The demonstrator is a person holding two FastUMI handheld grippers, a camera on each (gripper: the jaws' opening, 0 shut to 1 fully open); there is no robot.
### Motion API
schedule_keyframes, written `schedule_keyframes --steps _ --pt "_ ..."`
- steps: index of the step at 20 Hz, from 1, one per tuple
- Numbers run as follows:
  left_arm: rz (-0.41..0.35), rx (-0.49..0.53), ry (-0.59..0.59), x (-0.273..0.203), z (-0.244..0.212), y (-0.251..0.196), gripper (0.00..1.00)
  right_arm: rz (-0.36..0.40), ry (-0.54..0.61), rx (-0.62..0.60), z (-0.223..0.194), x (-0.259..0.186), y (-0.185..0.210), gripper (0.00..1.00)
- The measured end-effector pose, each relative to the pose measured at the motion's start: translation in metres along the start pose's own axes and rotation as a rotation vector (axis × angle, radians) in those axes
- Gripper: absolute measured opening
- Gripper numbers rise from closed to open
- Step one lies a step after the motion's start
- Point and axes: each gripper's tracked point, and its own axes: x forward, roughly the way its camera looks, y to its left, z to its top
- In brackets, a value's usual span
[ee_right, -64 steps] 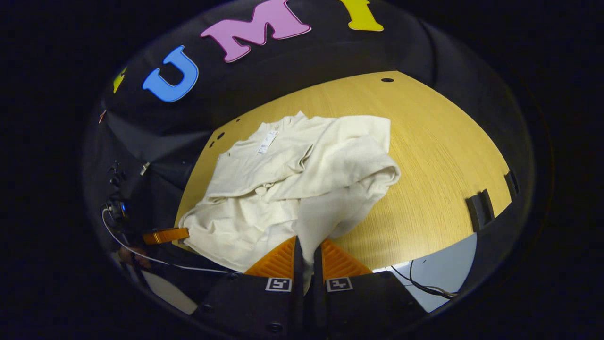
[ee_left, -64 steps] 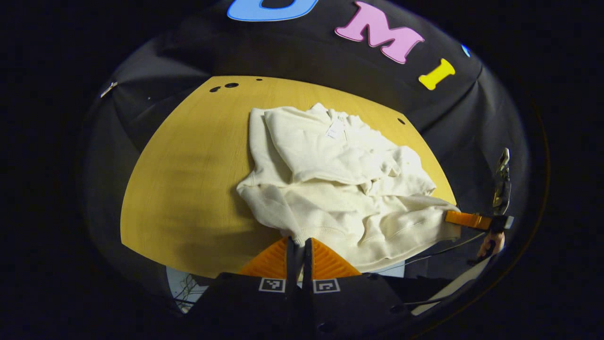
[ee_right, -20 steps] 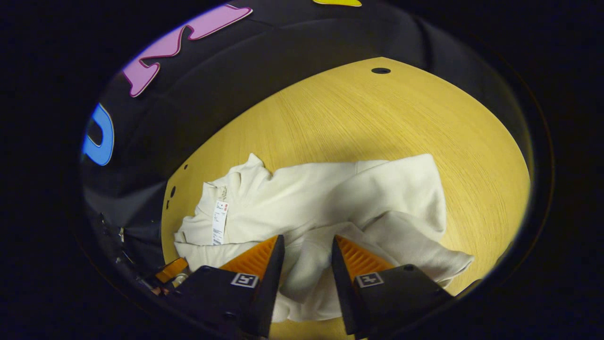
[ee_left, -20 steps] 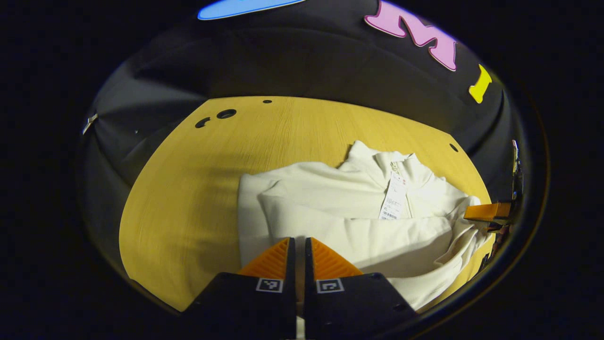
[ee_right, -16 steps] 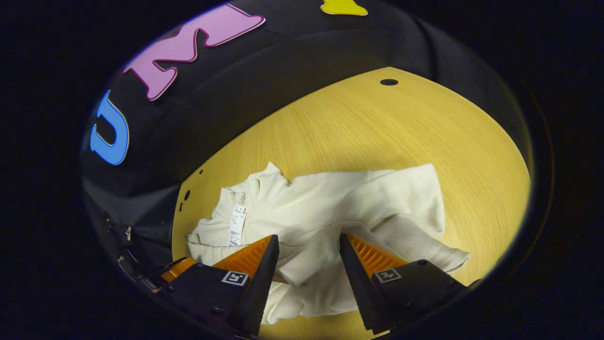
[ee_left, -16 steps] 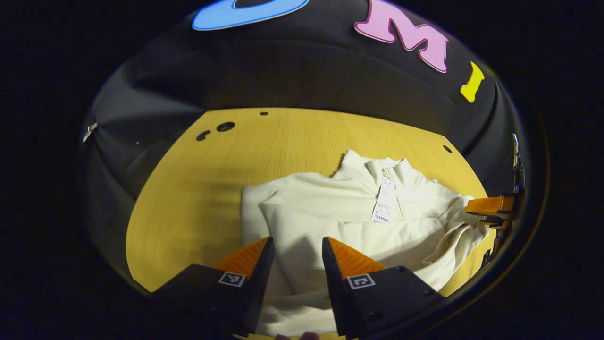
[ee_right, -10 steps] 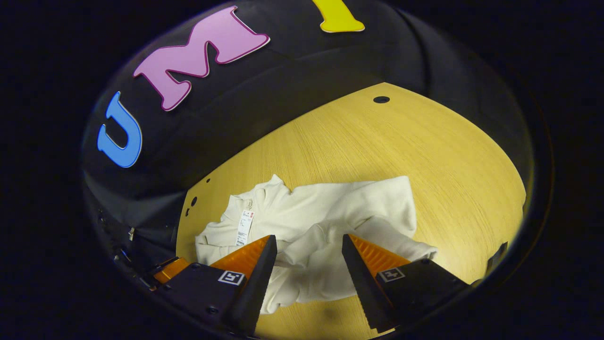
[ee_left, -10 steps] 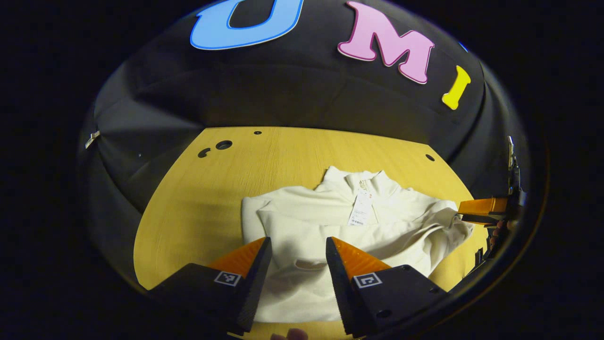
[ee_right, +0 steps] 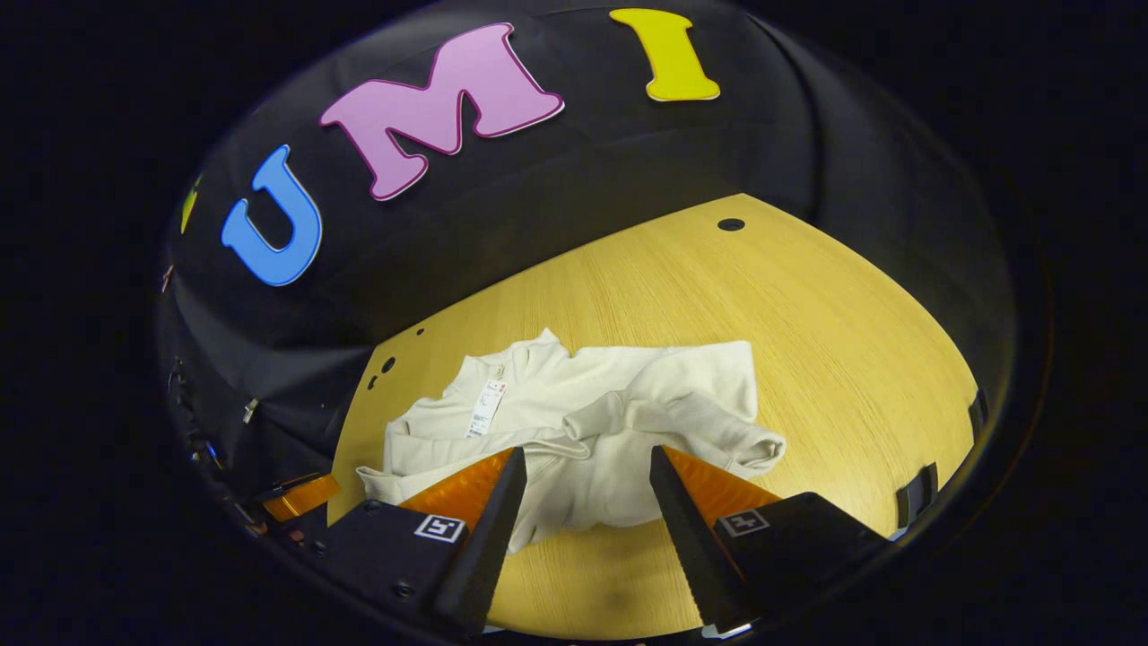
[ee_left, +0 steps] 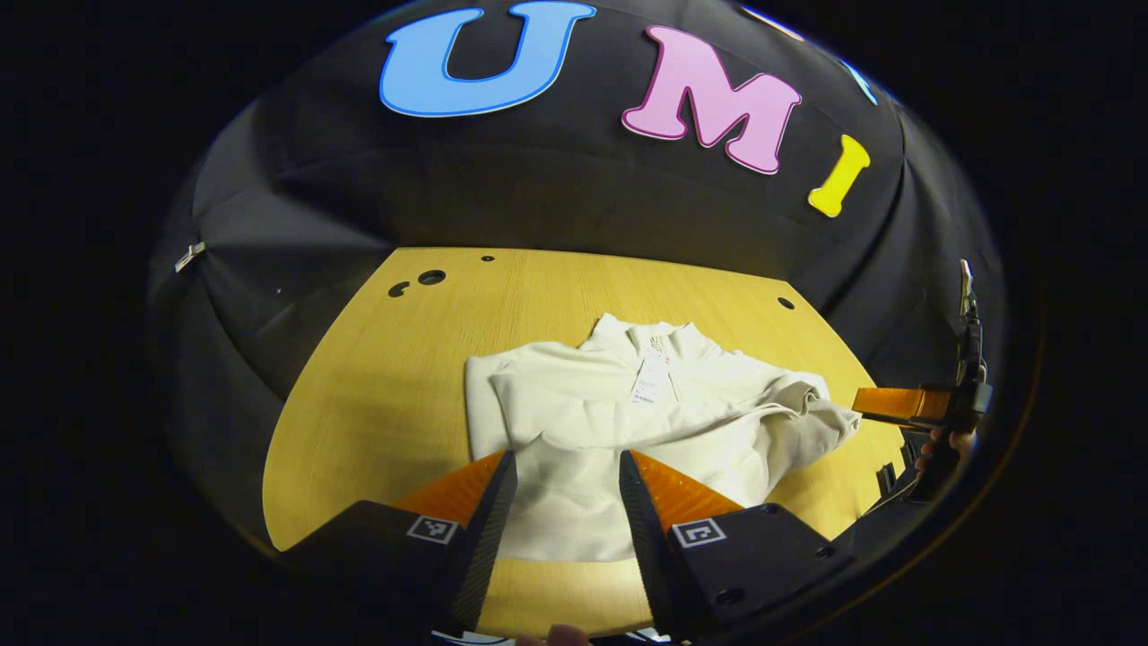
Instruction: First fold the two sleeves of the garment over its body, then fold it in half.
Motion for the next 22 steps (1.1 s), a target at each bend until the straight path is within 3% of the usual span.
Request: schedule_keyframes --steps 8,22 --pt "-0.008 0.019 0.017 -0.022 -0.024 -0.002 0.72 0.012 0.033 -0.070 -0.036 -0.025 0.000 0.87" --pt "-0.028 0.008 0.054 -0.026 -0.045 -0.013 0.71 0.009 0.061 -0.058 -0.052 -0.028 -0.003 0.87"
